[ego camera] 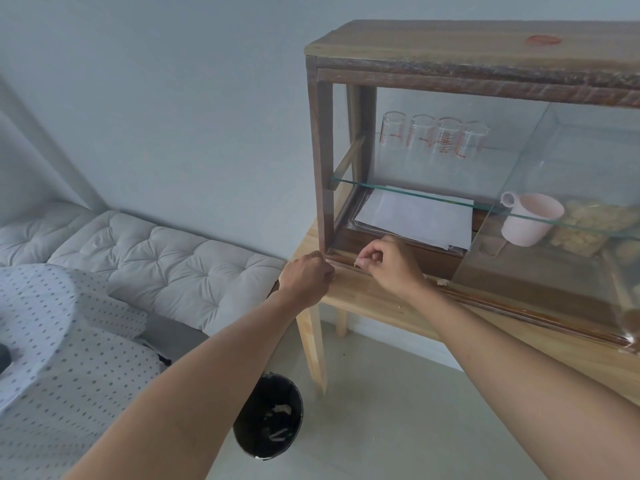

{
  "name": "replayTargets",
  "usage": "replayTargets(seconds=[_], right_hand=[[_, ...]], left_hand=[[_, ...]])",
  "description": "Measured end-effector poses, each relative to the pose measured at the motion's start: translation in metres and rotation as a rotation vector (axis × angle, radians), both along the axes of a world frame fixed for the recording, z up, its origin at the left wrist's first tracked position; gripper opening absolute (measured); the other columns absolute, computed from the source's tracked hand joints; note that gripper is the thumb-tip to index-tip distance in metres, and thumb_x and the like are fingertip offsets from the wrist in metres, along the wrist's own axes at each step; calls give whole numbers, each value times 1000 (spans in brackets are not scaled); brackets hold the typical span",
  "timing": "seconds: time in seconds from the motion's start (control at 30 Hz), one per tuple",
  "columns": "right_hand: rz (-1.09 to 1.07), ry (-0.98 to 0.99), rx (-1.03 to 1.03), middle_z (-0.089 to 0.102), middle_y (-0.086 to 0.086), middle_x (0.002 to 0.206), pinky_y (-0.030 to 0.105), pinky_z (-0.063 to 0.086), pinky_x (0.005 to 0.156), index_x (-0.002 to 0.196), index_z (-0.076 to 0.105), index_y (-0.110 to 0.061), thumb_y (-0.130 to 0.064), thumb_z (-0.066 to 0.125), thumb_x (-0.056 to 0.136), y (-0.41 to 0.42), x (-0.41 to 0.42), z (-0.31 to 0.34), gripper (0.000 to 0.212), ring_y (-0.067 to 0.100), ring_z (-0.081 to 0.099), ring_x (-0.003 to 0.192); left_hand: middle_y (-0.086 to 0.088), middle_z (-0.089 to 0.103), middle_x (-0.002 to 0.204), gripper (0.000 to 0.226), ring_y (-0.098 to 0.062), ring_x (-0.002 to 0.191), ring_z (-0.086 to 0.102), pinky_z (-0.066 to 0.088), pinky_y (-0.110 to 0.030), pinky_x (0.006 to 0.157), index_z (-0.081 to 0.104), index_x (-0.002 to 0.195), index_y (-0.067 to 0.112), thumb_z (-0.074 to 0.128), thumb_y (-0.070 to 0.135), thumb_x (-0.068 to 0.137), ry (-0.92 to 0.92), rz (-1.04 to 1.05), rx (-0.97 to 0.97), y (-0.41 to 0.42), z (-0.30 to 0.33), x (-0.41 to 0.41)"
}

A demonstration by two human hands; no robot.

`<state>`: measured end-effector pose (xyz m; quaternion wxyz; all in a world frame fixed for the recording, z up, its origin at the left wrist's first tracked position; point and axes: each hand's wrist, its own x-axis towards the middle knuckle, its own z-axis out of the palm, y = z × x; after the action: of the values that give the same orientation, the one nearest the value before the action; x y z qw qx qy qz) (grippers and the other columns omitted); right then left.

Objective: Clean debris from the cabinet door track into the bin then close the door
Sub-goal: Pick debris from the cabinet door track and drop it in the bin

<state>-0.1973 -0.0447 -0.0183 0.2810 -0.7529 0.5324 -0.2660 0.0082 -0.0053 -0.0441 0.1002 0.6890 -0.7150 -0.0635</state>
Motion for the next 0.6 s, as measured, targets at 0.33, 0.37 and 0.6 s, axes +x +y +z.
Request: replayTargets(seconds=[0.33, 0.37, 0.6], right_hand=[[-8, -54, 32, 55, -11, 86, 17, 39, 66, 83, 78, -25, -22, 84, 86, 26, 22, -20, 8, 0, 57, 75], [-10, -68, 38, 55, -11, 85, 18, 40, 67, 82, 78, -25, -21, 85, 85, 31, 25, -22, 8, 0, 57, 73], [-14, -123, 72, 57, -10, 83, 21, 40, 68, 81, 78, -26, -22, 84, 84, 63, 66, -33, 8, -2, 55, 70]], left_hand=[[-3, 67, 100, 19, -30, 93, 65, 55, -42, 77, 83, 100, 26, 65, 31, 98, 187, 34, -60, 23, -4, 6], [-3, 67, 99, 18, -30, 93, 64, 55, -42, 77, 83, 102, 25, 65, 28, 98, 215, 46, -64, 27, -5, 10], [-4, 70, 100, 17, -27, 95, 64, 52, -38, 78, 83, 102, 23, 67, 28, 98, 363, 157, -90, 68, -10, 67]])
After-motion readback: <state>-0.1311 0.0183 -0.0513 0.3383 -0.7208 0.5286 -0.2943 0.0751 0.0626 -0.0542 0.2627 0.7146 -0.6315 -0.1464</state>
